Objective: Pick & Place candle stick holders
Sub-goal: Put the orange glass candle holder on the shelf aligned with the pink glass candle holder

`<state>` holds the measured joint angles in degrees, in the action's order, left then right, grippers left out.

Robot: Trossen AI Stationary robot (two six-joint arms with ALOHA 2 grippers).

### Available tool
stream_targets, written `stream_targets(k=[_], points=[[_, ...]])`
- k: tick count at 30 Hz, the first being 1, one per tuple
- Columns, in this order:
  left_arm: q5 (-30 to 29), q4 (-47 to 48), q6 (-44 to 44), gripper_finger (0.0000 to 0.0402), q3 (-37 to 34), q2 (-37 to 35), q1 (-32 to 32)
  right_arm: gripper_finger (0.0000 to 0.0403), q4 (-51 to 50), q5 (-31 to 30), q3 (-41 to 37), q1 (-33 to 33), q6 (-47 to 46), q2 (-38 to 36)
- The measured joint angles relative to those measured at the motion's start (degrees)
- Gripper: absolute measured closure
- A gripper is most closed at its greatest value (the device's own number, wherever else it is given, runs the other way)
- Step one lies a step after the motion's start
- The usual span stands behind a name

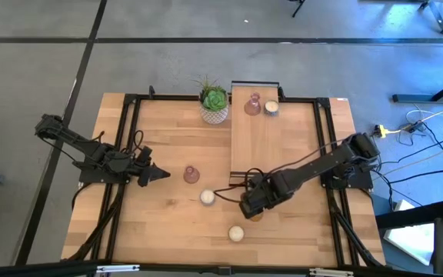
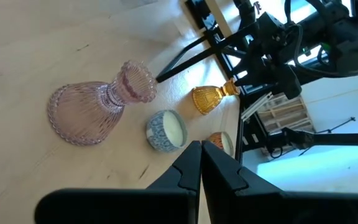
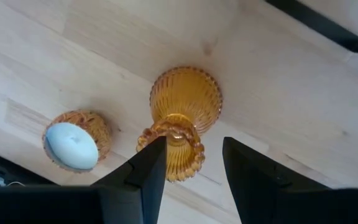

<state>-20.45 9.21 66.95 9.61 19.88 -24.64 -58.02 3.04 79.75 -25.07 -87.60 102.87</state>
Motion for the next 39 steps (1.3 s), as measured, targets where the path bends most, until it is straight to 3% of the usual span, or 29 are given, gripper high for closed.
stream_targets(k=[15, 39], points=[[-0.4, 0.0, -0.2, 0.0396, 0.0, 0.0, 0.0, 0.0244, 0.1, -0.9, -0.3, -1.1, -3.9, 0.0], [0.6, 0.0, -0.3, 0.0396, 0.0, 0.0, 0.0, 0.0294, 1.3, 0.5, -0.4, -1.1, -5.6, 2.3]])
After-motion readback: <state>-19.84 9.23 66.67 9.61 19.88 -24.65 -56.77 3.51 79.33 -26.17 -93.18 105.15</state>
